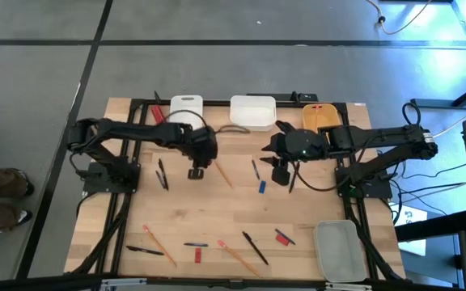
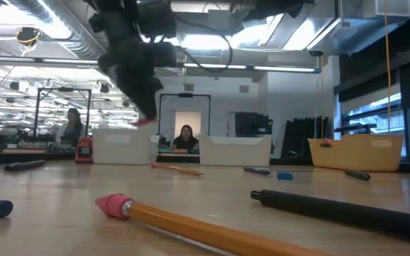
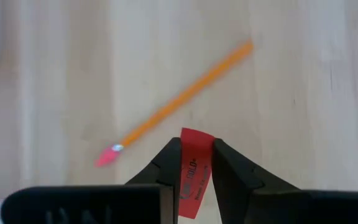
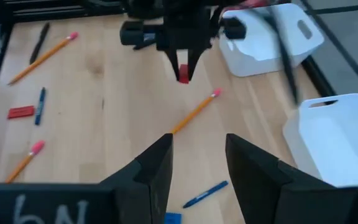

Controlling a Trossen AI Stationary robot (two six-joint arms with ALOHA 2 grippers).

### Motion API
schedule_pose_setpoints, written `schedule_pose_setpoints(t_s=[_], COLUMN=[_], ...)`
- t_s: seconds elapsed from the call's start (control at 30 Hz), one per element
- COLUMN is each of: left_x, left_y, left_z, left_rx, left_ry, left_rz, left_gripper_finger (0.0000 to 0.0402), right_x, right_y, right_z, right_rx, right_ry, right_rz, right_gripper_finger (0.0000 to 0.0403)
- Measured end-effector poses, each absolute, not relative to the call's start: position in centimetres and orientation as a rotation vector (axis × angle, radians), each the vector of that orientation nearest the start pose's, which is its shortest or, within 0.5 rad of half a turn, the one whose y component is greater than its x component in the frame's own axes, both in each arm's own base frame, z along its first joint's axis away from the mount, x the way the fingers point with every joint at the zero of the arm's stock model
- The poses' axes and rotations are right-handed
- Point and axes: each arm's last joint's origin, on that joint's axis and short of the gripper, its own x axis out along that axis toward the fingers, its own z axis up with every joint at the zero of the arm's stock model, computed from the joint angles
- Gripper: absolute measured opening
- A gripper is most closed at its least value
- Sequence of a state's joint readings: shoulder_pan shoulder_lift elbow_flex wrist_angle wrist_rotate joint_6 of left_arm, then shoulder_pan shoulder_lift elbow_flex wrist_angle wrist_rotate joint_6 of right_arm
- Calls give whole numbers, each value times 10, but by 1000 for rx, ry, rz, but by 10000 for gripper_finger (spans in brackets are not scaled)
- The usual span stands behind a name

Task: Sort crayons/erasers/pens/pencils in bins
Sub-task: Put the top red eraser into the left white bin

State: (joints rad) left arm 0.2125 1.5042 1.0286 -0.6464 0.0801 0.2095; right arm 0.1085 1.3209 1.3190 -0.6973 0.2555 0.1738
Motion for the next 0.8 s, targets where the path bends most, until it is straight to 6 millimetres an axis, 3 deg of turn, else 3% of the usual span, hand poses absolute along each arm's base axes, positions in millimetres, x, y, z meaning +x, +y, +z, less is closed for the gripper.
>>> schedule_pose_setpoints(t_s=[0.37,0.8], left_x=[267,220], left_y=[111,195], left_z=[287,291], left_rx=[-97,-347], left_ry=[1004,945], left_rz=[418,774], left_gripper_finger=[57,57], right_x=[274,278], right_y=[20,21], right_z=[360,366], right_rx=[-19,-89], right_ry=[635,569], right_rz=[-285,-229], right_gripper_finger=[149,149])
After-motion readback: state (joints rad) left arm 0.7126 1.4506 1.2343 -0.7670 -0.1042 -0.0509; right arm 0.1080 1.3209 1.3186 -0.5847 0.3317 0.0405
